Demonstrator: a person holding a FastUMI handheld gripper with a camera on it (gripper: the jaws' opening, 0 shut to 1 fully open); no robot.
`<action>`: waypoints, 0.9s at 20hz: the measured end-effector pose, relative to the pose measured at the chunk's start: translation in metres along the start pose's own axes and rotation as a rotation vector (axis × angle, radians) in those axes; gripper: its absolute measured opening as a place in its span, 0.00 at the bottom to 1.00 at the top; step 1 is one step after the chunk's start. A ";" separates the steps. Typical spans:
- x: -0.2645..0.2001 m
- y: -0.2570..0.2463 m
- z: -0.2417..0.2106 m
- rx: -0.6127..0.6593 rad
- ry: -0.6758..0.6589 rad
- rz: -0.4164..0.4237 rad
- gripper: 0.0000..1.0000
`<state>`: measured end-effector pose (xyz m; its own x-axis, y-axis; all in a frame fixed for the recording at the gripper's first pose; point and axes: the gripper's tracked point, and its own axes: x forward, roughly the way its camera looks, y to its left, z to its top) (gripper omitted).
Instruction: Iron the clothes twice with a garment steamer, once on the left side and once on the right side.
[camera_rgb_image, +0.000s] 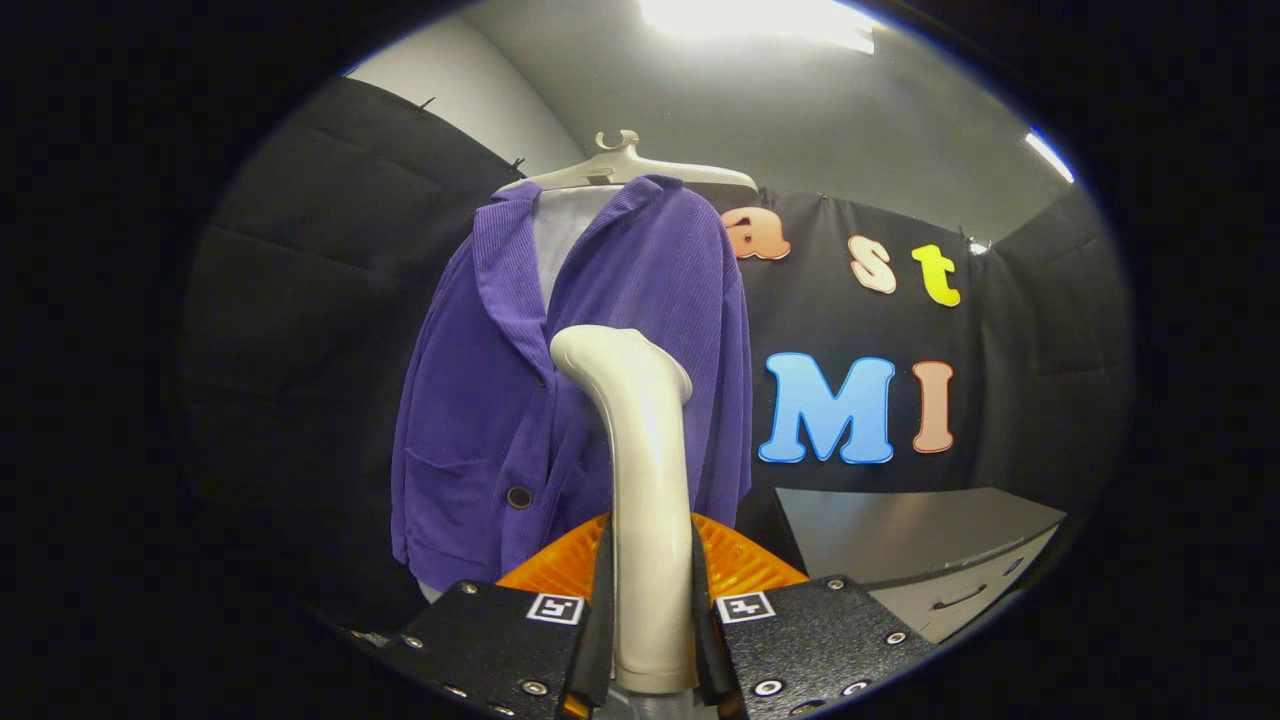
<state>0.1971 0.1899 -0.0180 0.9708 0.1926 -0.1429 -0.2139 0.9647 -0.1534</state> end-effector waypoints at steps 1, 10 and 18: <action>-0.002 0.002 -0.008 -0.003 0.015 0.003 0.34; -0.015 0.012 -0.060 0.001 0.104 0.023 0.34; -0.029 0.016 -0.095 -0.005 0.148 0.027 0.34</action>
<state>0.1549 0.1822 -0.1094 0.9381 0.1898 -0.2898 -0.2411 0.9584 -0.1526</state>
